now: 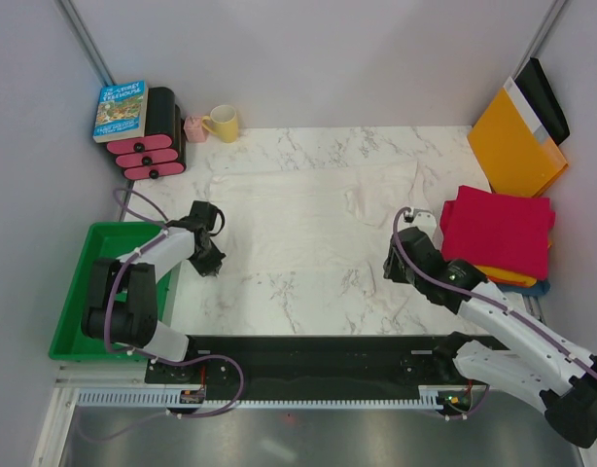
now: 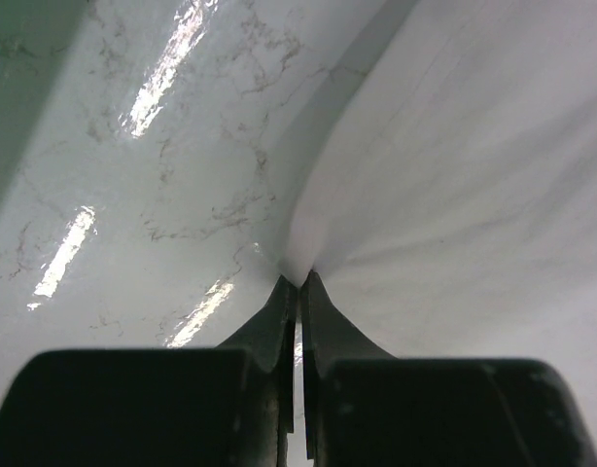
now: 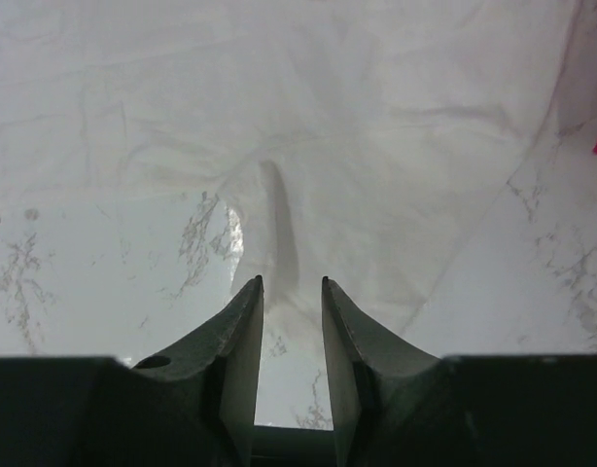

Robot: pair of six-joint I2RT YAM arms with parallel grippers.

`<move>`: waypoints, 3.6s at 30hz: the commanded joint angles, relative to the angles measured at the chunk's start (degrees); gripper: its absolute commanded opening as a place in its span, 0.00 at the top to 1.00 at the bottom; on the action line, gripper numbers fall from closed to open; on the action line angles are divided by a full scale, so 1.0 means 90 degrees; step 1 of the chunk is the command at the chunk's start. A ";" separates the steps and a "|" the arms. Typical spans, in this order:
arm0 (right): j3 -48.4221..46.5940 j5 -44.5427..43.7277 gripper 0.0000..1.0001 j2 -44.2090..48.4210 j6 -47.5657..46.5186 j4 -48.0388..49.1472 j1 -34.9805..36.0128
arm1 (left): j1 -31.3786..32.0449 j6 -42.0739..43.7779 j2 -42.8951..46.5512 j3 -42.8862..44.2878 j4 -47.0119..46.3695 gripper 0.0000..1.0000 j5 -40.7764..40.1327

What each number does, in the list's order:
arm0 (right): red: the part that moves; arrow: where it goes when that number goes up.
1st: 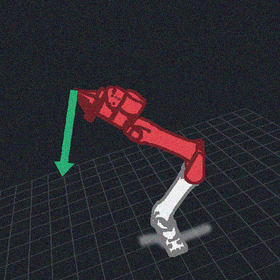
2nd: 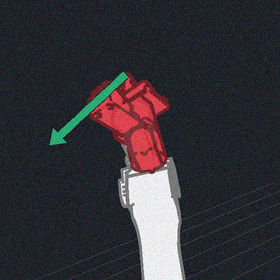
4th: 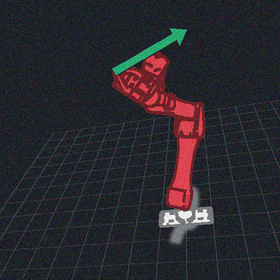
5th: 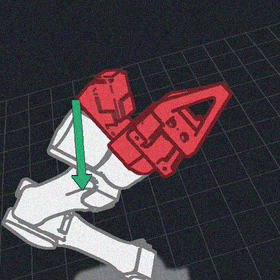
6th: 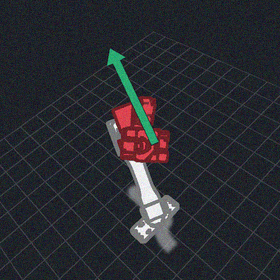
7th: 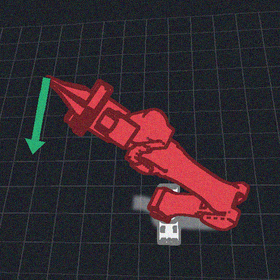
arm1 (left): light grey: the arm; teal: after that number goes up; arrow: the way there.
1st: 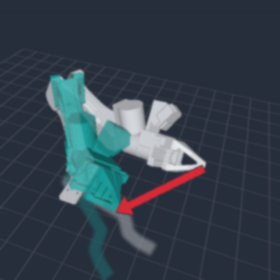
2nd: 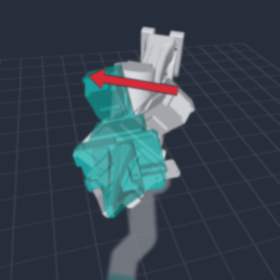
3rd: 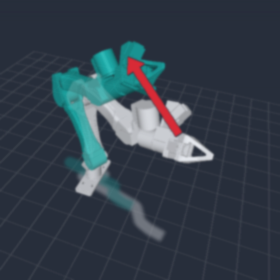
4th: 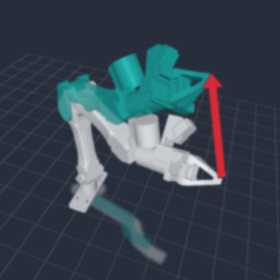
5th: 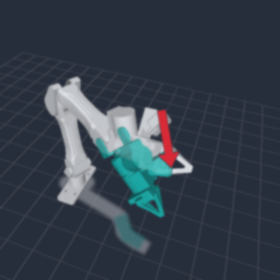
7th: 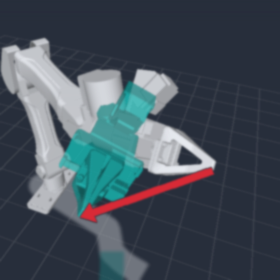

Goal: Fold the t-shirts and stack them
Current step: Grap the side of the flattened tshirt closest away from the robot with both arms, then fold the other side of the tshirt into a rectangle

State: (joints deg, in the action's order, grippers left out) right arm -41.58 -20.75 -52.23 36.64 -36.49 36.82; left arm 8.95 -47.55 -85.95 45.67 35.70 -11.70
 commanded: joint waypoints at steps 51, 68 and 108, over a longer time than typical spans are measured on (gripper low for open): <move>0.1769 -0.0750 1.00 -0.0350 0.5519 -0.1189 0.1943 | -0.0037 0.0244 0.0702 -0.0240 0.0047 0.98 0.0500; -0.0213 -0.3045 1.00 -0.0555 0.5089 -0.2507 0.3468 | -0.0037 0.0518 0.1981 0.0003 0.0759 0.98 -0.0057; -0.2215 -0.3516 1.00 -0.1235 -0.0086 0.0605 0.0307 | -0.0037 0.1357 0.0254 0.2717 0.0760 0.98 -0.1024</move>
State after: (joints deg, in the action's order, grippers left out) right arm -58.57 -58.81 -58.26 48.14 -43.97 47.66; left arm 8.49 -37.98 -80.68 65.63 44.95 -18.31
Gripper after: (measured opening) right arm 0.009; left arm 0.030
